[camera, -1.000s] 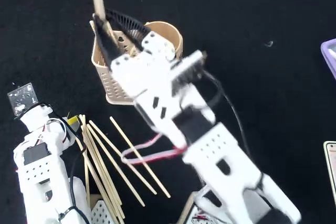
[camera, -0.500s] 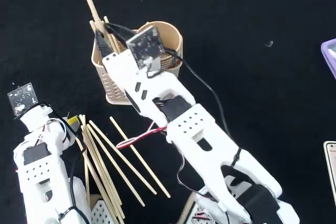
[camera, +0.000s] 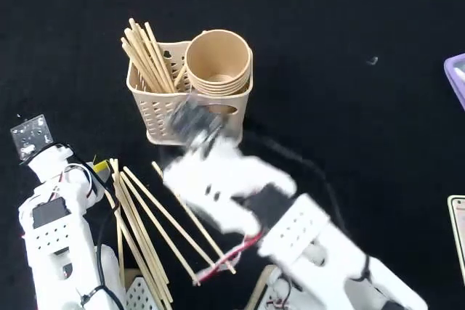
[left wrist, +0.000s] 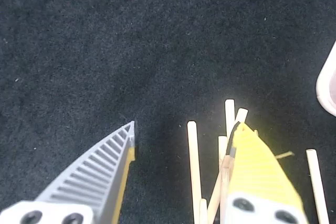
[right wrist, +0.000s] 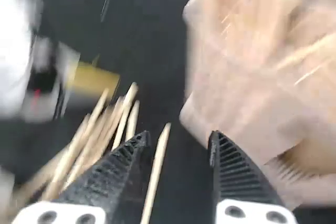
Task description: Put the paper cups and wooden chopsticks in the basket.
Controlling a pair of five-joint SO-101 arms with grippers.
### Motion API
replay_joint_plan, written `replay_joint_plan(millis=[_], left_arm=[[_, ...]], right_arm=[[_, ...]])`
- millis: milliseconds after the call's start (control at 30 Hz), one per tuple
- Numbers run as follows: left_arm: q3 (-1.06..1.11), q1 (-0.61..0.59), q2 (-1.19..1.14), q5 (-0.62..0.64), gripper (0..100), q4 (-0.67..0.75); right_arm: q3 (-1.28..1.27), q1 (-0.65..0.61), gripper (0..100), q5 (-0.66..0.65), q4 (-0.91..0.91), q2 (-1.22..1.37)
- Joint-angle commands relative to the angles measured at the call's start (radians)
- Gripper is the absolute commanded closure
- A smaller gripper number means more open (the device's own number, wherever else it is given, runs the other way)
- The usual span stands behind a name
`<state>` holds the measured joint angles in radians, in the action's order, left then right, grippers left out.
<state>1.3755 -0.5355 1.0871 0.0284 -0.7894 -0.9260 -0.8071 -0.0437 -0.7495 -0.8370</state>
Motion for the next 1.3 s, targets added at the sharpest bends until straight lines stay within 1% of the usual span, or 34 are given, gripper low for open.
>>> replay_joint_plan(millis=[0, 67, 133, 267, 400, 467, 633, 833, 933, 1000, 1033, 1100, 1167, 1233, 1267], left_arm=[[-0.013, 0.001, 0.014, 0.000, 71, 0.014], [-0.012, 0.001, 0.014, 0.000, 71, 0.014], [-0.010, 0.001, 0.014, 0.000, 71, 0.014], [-0.012, 0.001, 0.014, 0.000, 71, 0.014], [-0.012, 0.001, 0.014, 0.000, 71, 0.014], [-0.012, 0.001, 0.014, 0.000, 71, 0.014], [-0.012, 0.001, 0.014, 0.000, 71, 0.014], [-0.012, 0.001, 0.014, 0.000, 71, 0.014], [-0.012, 0.001, 0.014, 0.000, 71, 0.014], [-0.010, 0.001, 0.014, 0.000, 71, 0.014], [-0.010, 0.001, 0.014, 0.000, 71, 0.014], [-0.010, 0.001, 0.014, 0.000, 71, 0.014], [-0.010, 0.001, 0.014, 0.000, 71, 0.014], [-0.010, 0.001, 0.014, 0.000, 71, 0.014], [-0.010, 0.001, 0.014, 0.000, 71, 0.014]], right_arm=[[-0.249, -0.135, 82.5, 0.094, 0.114, 0.008], [-0.305, -0.160, 82.5, 0.149, 0.209, 0.064], [-0.323, -0.190, 82.4, 0.169, 0.282, 0.133], [-0.277, -0.215, 81.9, 0.166, 0.318, 0.286], [-0.220, -0.221, 70.9, 0.166, 0.313, 0.424], [-0.182, -0.221, 67.3, 0.166, 0.284, 0.464], [-0.107, -0.232, 67.7, 0.167, 0.178, 0.504], [-0.088, -0.227, 67.7, 0.164, 0.173, 0.601], [-0.050, -0.224, 67.7, 0.118, 0.149, 0.673], [-0.002, -0.213, 67.8, 0.100, 0.094, 0.716], [0.018, -0.203, 68.5, 0.101, 0.064, 0.731], [0.053, -0.176, 74.3, 0.098, 0.014, 0.745], [0.071, -0.153, 84.5, 0.095, -0.008, 0.746], [0.084, -0.126, 97.9, 0.095, -0.011, 0.746], [0.084, -0.109, 99.0, 0.094, -0.012, 0.746]])
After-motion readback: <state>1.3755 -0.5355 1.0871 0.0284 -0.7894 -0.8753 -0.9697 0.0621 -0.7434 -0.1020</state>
